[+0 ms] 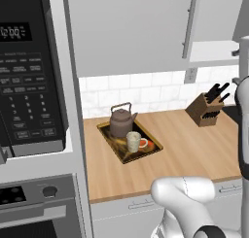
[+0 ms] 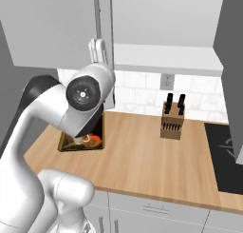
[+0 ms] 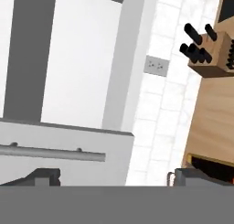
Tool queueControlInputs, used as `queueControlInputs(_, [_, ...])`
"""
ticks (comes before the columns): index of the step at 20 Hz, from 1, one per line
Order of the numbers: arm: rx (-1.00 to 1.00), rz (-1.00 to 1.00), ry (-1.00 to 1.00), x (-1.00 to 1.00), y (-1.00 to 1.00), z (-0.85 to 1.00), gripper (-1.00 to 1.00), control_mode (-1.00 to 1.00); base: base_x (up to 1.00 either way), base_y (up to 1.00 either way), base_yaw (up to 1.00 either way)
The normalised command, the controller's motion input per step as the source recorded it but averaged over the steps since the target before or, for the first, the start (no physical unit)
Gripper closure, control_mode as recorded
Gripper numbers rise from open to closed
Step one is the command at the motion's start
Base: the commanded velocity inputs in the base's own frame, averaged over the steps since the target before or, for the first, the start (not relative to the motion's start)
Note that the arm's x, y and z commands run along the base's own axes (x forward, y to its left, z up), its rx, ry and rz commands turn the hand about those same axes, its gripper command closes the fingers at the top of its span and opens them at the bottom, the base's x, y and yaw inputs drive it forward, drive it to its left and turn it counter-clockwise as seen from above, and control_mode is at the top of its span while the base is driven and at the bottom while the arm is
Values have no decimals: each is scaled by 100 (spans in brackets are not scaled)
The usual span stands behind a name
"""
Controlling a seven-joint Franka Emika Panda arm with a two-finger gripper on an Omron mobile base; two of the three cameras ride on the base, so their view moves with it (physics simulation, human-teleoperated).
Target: Pick the kettle from the counter and place it on the tray. Then pick the mug from the cabinet and place it on the tray. Then close the cabinet doors.
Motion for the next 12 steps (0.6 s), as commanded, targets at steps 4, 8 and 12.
queueControlInputs(4, [14, -26, -2, -9, -21, 0, -100, -100, 0, 0, 0])
queueControlInputs(8, [11, -25, -1, -4, -25, 0, -100, -100, 0, 0, 0])
queueControlInputs(12, [11, -23, -4, -8, -23, 0, -100, -100, 0, 0, 0])
